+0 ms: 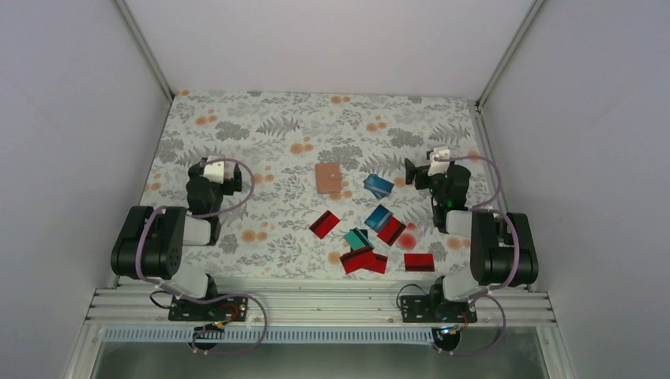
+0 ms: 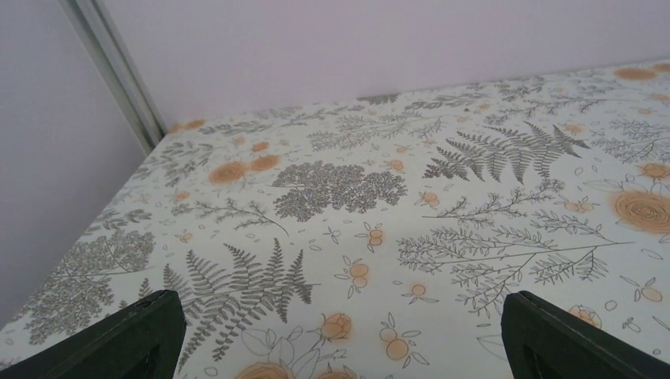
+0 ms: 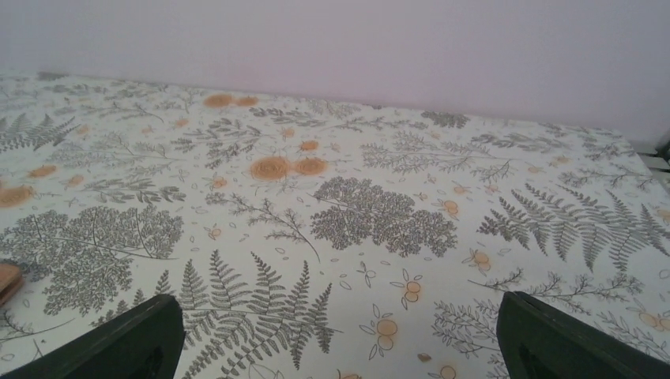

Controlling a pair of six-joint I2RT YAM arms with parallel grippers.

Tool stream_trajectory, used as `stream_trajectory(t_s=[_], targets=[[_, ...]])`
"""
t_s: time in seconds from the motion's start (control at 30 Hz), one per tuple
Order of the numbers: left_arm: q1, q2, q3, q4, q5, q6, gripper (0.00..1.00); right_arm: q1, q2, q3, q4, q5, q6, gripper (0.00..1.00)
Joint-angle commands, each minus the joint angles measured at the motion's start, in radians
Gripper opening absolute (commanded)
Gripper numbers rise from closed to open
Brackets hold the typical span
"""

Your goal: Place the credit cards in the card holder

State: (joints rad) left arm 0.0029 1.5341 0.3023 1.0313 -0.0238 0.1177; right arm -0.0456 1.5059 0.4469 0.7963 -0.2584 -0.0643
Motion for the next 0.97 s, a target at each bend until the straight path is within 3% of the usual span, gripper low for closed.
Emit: stream_trajectory(t_s=[0.0,0.03,0.07,0.93], targets=[[0.003,0.016,-0.047,0.181,0.02,0.002,1.0,-0.011,0.007,-0.108,0.278,-0.006,0.033,1.0],[0.003,0.022,-0.053,0.203,0.018,0.005,1.0,-0.011,0.028,-0.159,0.395,-0.002,0.045,1.0],[0.003,0.026,-0.05,0.21,0.016,0.004,1.0,-0.01,0.018,-0.122,0.293,-0.004,0.04,1.0],[0.003,0.018,-0.052,0.196,0.02,0.003,1.0,-0.011,0.014,-0.138,0.321,0.024,0.053,1.0]])
